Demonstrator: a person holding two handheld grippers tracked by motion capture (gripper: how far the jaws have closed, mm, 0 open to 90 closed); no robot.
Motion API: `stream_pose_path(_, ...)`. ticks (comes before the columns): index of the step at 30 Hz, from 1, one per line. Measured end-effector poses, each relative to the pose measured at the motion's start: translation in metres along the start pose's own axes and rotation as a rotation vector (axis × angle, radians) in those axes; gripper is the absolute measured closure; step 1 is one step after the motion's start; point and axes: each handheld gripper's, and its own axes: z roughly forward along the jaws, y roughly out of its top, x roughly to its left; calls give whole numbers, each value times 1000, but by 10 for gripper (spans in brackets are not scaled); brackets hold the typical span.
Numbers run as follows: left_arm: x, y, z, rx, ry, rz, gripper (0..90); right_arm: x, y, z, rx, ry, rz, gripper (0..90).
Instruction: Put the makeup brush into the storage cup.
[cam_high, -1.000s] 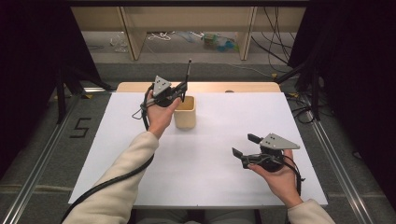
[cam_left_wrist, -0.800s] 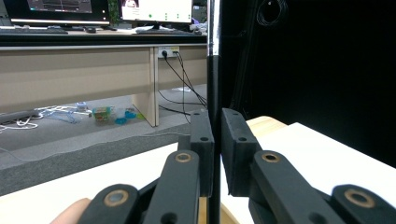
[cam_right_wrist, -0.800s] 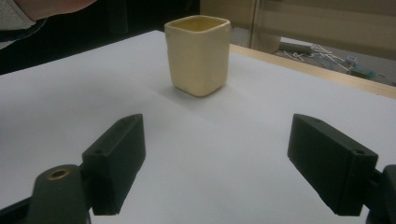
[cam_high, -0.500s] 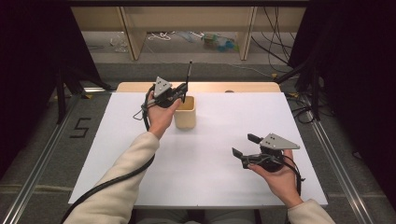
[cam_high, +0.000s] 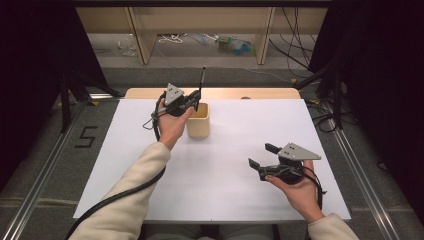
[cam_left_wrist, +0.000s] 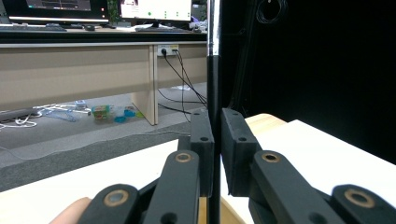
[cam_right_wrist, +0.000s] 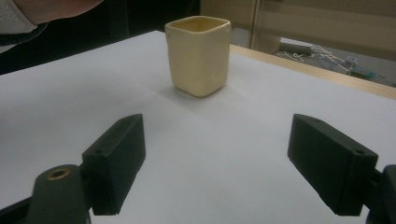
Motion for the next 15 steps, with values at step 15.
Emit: stream_pose_path(15, 1, -2, 1, 4, 4, 2, 837, 0, 0, -1, 14, 7, 0, 203)
